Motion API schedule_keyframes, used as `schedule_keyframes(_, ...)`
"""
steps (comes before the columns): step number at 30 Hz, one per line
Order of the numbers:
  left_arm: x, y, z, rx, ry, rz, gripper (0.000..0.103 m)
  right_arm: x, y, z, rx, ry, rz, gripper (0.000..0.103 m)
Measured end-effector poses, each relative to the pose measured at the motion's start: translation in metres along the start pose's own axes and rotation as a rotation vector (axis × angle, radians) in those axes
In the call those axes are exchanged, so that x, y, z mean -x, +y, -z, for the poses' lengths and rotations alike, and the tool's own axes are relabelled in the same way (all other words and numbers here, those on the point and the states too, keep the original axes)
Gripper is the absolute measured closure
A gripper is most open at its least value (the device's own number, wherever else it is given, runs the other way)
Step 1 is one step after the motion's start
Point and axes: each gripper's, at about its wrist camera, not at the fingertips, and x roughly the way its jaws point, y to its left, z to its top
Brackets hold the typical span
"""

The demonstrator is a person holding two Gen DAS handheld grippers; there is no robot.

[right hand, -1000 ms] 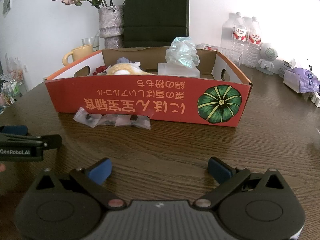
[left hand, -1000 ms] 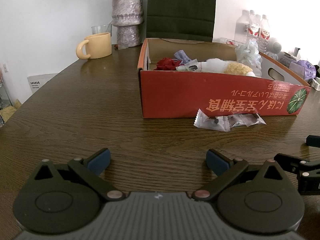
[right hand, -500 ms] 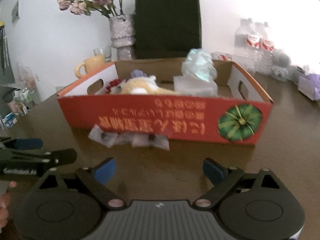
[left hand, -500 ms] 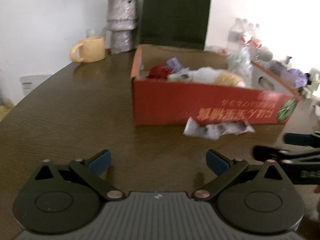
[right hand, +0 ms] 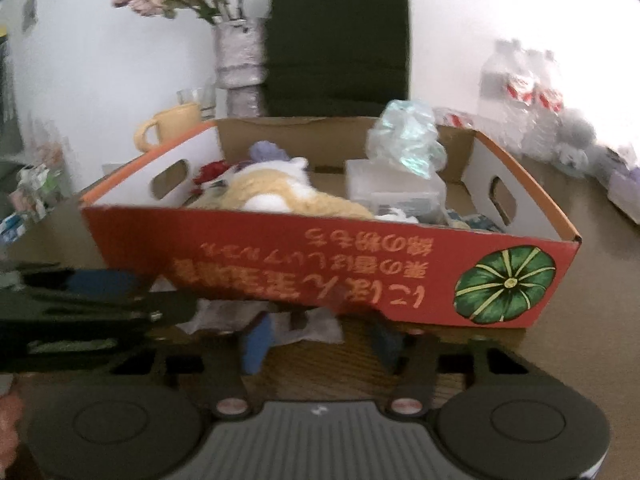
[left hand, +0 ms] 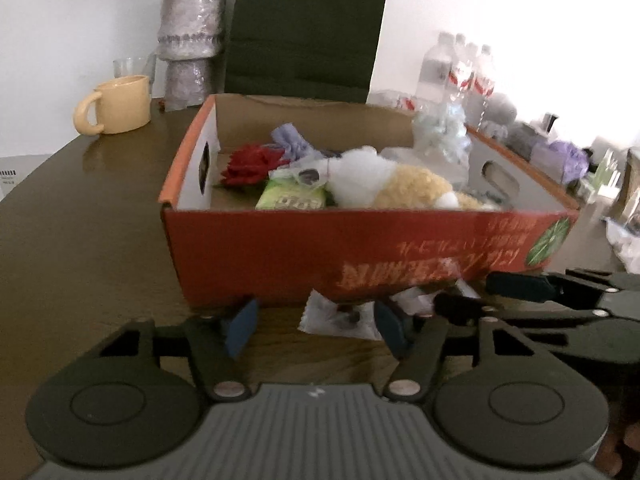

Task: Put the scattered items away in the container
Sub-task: 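Grasp a clear wrapper with the left tool while the right tool grasps another wrapper, then carry both held wrappers into the box with the left and right tools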

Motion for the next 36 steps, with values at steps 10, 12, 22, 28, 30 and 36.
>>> schedule_keyframes(10,0.013,0.004,0.017,-0.076,-0.034,-0.046,0.083,0.019,-0.006,0.016,0.026,-0.017,-0.065,0.099)
schedule_keyframes(12,0.018,0.006,0.019,-0.07,-0.036,-0.048,0.089,0.022,-0.008,0.018,0.023,-0.02,-0.072,0.101)
schedule_keyframes(22,0.037,0.019,0.026,-0.041,-0.054,-0.038,0.09,0.035,-0.016,0.018,-0.04,-0.049,-0.108,0.088)
schedule_keyframes(28,0.044,0.026,0.027,-0.013,-0.062,-0.03,0.09,0.018,-0.013,-0.001,-0.136,-0.012,-0.056,0.065)
schedule_keyframes(30,0.046,0.029,0.028,-0.002,-0.063,-0.031,0.09,0.007,-0.007,-0.004,-0.137,0.032,-0.007,0.066)
schedule_keyframes(36,0.052,0.036,0.029,0.012,-0.071,-0.026,0.09,0.011,0.003,0.003,-0.104,0.022,-0.008,0.096)
